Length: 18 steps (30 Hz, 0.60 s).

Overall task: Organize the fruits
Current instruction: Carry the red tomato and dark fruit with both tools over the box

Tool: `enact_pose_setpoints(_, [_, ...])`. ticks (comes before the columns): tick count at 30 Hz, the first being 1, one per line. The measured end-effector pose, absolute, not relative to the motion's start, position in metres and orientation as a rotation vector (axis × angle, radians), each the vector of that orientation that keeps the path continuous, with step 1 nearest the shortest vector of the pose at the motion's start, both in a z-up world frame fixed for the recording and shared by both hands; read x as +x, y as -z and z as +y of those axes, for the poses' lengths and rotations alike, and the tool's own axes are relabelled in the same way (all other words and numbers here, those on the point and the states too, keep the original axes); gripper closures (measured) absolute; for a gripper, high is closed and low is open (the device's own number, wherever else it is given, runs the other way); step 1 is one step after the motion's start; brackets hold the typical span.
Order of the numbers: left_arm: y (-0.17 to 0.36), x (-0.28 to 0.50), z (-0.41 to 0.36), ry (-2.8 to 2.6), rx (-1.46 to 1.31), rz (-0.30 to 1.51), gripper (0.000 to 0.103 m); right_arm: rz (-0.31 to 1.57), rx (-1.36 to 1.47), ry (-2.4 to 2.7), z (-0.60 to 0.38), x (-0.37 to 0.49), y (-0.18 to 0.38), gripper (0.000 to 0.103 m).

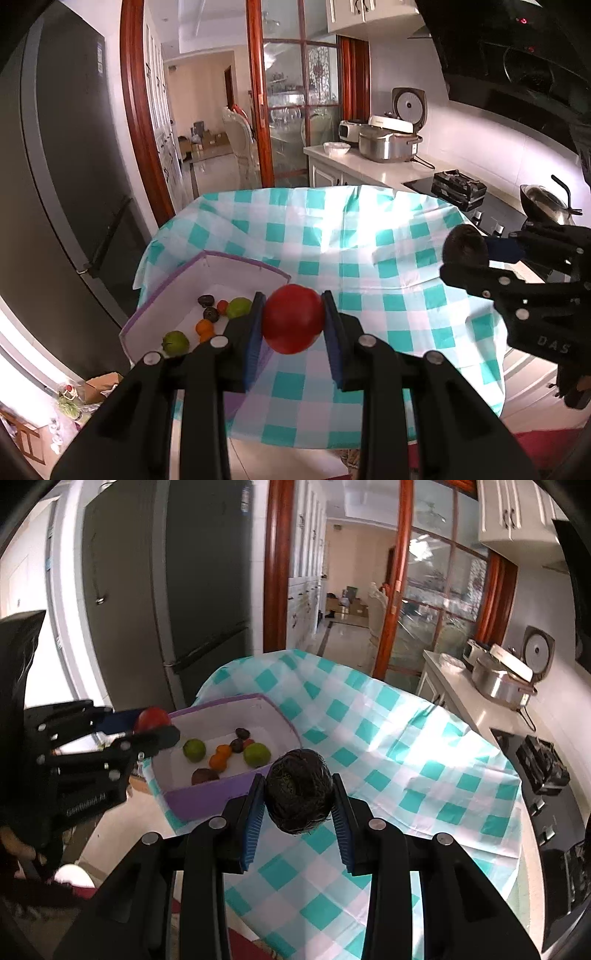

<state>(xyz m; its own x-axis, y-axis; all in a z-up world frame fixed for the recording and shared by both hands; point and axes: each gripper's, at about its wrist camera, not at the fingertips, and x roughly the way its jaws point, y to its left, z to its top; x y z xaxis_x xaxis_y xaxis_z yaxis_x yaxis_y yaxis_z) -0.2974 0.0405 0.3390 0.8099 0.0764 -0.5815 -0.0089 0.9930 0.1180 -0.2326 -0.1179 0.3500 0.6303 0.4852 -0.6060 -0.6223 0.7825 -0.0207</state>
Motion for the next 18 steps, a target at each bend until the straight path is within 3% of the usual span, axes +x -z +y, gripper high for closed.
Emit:
enact_pose_setpoints(10, [-0.312,-0.283,0.056,-0.076,0.057,0.701,0.072,0.708,-0.252,-0.681,-0.107,-0.225,-0.325,0.068])
enact_pose_setpoints(18, [-0.245,-0.234,0.113,-0.207,-0.104,0.899,0.072,0.844,-0.298,-0.809,-0.039,-0.159,-0.277,0.068])
